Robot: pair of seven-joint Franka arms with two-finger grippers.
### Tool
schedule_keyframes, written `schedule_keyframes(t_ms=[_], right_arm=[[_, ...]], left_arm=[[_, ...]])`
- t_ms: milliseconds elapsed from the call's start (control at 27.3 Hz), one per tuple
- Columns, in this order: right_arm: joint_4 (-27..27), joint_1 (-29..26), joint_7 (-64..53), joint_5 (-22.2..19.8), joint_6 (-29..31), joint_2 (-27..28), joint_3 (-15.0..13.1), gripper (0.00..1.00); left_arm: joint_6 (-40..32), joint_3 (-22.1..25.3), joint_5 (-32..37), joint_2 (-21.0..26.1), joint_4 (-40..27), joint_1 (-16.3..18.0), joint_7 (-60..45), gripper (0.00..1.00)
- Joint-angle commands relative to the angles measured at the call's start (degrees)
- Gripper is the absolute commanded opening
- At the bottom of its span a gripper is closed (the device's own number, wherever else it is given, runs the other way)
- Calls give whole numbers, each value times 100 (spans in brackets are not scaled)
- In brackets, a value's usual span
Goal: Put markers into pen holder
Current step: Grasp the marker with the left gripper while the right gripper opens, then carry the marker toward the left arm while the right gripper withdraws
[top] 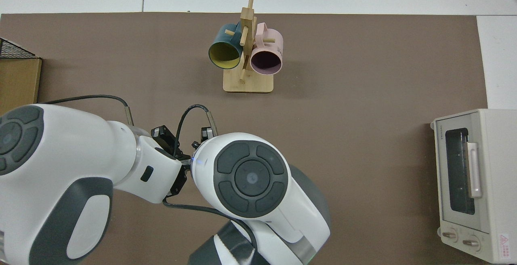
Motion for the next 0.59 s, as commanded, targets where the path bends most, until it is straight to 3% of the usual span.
schedule_keyframes(t_ms=[0, 73, 110, 147, 183, 550], right_arm=[[-169, -150, -98, 171, 37, -49, 37, 10], [-169, -220, -133, 267, 37, -40, 28, 36], [-169, -264, -185, 311, 45, -31, 28, 55], [-169, -282, -273, 346, 37, -31, 28, 83], [-169, -299, -352, 355, 37, -31, 28, 100], [-432, -967, -2310, 355, -104, -58, 19, 100]], left_arm=[[107, 32, 27, -64, -59, 146, -141, 0], [80, 32, 27, -64, -59, 155, -150, 0], [72, 32, 27, -64, -59, 164, -158, 0], [72, 40, 35, -64, -59, 173, -158, 0], [63, 41, 53, -64, -59, 173, -158, 0], [28, 40, 106, -64, -67, 401, -141, 0]])
